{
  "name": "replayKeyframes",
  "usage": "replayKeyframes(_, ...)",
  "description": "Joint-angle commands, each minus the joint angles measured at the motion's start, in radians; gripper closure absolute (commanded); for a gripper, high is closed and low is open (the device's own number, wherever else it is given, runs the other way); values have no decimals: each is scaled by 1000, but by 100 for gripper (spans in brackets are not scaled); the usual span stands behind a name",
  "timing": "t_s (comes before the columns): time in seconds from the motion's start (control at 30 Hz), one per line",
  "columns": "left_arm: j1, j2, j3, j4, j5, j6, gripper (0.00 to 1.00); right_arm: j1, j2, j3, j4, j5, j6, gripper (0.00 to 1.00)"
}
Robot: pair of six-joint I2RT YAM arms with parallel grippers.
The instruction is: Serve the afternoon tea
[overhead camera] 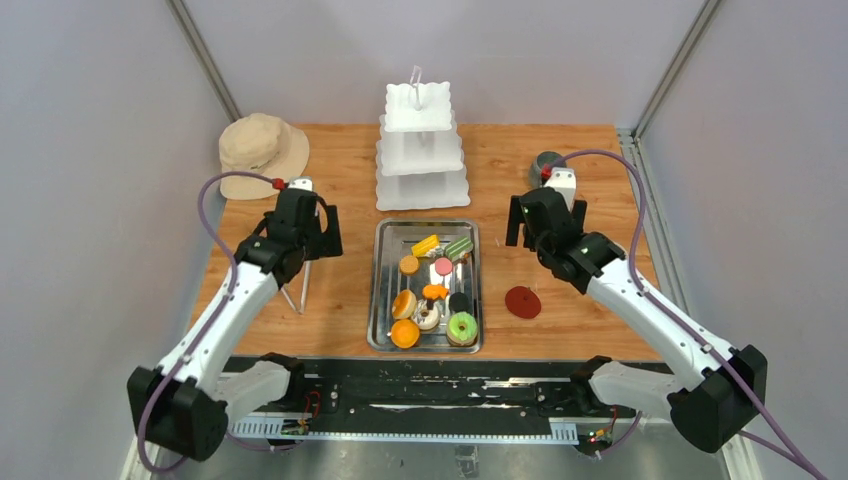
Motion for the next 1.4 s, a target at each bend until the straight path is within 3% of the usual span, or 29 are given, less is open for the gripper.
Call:
replayKeyframes(0.0, 46, 155, 49, -15, -10, -35, 4, 10, 11, -16, 26, -31, 17, 7)
replayKeyframes(0.47, 226, 564, 135, 130, 205, -2, 25, 8, 8, -25, 23, -24, -22, 7)
replayKeyframes(0.7, 236, 661, 134, 171, 252, 16, 43, 7, 17, -15, 12, -11, -31, 8)
replayKeyframes(1.0, 236, 739, 170, 187, 336, 83, 53, 7, 12, -20, -2, -1, -31, 8)
replayKeyframes(1.1, 233, 744, 194, 168, 353, 100, 50, 7, 13, -20, -7, -3, -31, 9)
replayKeyframes(1.23, 200, 670, 187, 162, 273, 125, 43, 7, 16, -18, -9, -9, -31, 9)
replayKeyframes(1.37, 192, 628, 180, 169, 211, 137, 22, 7, 21, -18, -9, -22, -29, 9)
